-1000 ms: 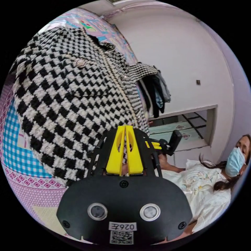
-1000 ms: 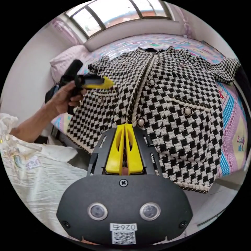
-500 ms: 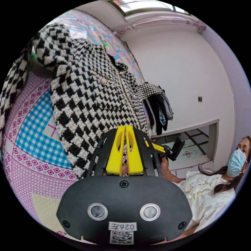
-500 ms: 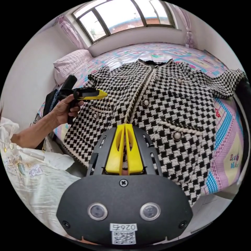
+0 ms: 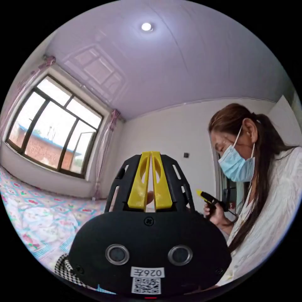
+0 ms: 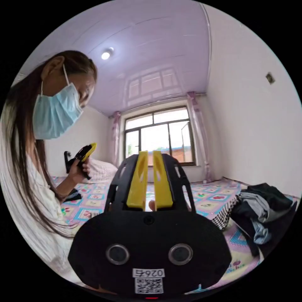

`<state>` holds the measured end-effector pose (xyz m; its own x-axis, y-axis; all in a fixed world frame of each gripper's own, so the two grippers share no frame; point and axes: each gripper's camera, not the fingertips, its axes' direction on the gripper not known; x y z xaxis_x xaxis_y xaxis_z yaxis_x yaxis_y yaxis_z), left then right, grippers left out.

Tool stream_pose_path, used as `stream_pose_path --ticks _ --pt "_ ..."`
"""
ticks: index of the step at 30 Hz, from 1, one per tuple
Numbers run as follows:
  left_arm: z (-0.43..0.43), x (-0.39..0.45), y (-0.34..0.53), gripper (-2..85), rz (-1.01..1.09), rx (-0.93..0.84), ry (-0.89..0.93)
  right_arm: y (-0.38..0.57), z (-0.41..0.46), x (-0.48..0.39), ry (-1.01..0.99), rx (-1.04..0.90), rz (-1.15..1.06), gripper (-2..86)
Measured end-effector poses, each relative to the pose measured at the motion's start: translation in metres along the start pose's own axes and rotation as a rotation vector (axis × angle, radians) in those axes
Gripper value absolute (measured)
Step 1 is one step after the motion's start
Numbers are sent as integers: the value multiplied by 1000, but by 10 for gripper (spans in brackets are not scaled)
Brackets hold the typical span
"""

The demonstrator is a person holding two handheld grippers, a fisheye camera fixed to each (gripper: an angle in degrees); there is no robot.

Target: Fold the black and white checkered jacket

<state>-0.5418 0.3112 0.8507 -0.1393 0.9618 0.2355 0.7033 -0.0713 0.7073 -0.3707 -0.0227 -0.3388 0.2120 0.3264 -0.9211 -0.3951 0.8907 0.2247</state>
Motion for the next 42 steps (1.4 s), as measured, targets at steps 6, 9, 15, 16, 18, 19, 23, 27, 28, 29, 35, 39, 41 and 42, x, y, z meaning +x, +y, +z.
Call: stream_pose_path --ticks 6,9,15,16,18,19,23,27,28,29,35,39,41,42 --pt "-2 58 -19 -4 59 -6 324 -30 -65 -15 -79 237 -129 -9" --pt "0 90 -11 22 164 42 276 -55 -83 -12 -162 132 -113 -9" --pt "96 81 37 8 64 -207 337 -54 -81 35 -37 148 60 -7" --pt "131 70 60 2 42 -298 307 -43 -70 58 -52 113 149 -5" --pt "186 48 101 -1 -58 -428 253 -21 -45 94 -20 8 290 2" --pt "223 36 133 3 -102 -507 239 -3 -25 118 18 -87 371 10" --pt "338 22 235 58 -132 -743 239 53 48 175 294 -396 440 102" --pt "471 31 337 78 -81 -982 323 85 111 203 480 -552 360 88" --pt "505 32 362 82 -78 -1016 331 92 130 211 545 -577 323 87" --pt "522 31 374 84 -82 -1029 338 97 150 219 581 -605 287 86" --pt "666 18 480 146 -242 -1195 448 120 225 264 693 -668 252 99" --pt "728 22 532 155 -266 -1336 492 129 248 282 700 -656 280 99" --pt "745 23 548 122 -298 -1404 539 132 261 285 729 -663 261 65" --pt "752 22 552 95 -327 -1439 605 133 264 285 747 -665 250 45"
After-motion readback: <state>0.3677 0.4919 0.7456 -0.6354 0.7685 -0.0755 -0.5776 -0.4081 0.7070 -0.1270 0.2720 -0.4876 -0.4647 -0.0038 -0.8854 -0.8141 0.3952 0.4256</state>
